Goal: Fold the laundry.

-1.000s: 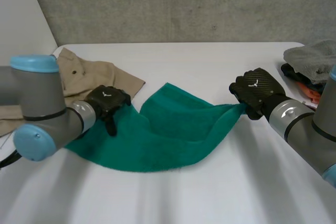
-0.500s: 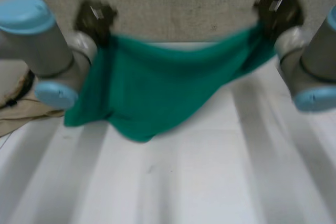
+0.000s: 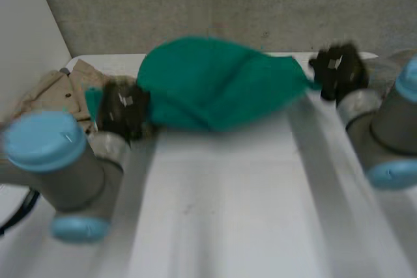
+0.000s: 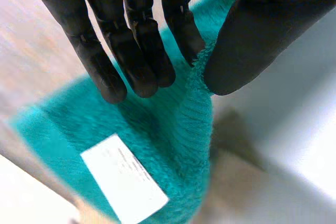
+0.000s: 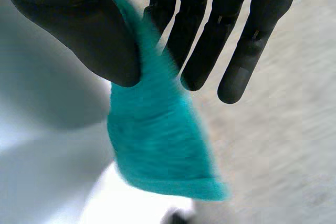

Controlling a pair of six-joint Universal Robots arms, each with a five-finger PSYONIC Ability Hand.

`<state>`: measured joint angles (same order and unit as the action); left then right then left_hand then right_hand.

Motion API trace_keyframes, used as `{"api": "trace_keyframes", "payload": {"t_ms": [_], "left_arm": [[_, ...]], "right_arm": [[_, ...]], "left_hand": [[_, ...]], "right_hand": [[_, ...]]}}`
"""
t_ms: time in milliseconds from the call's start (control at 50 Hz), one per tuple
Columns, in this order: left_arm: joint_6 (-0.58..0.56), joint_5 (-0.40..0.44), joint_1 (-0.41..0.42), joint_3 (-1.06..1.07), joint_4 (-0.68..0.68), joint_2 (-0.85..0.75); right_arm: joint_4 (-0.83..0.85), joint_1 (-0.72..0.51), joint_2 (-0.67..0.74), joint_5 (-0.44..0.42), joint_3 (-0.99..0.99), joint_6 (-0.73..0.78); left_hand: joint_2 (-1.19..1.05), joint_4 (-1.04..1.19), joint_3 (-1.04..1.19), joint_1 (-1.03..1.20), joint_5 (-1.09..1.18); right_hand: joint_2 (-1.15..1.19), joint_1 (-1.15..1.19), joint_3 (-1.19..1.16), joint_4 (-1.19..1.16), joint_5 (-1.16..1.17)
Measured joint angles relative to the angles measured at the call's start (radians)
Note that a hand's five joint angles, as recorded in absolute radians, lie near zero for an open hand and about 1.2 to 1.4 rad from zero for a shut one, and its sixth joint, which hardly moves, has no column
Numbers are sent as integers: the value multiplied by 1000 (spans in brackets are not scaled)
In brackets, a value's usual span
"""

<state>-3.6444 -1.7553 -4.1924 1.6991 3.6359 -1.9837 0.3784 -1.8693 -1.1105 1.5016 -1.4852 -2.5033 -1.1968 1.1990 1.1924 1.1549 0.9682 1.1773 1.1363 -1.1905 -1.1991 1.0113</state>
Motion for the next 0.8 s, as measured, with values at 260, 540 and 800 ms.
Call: {"api": "trace_keyframes", "payload": {"t_ms": [260, 540, 800], "left_arm": [[33, -169, 71, 54, -266, 17], [97, 49, -73, -44, -485, 184], [38, 157, -140, -290, -595, -26]], "right_arm": [[-20, 17, 54, -19, -167, 136], [-33, 14, -20, -43, -212, 78], [-32, 5, -3, -40, -221, 81]], "left_hand": [[585, -591, -576, -596, -535], [921, -931, -923, -873, -884], [845, -846, -840, -802, -786]], "right_hand": [[0, 0, 0, 0, 0], [0, 0, 0, 0, 0], [0, 0, 0, 0, 0]]}}
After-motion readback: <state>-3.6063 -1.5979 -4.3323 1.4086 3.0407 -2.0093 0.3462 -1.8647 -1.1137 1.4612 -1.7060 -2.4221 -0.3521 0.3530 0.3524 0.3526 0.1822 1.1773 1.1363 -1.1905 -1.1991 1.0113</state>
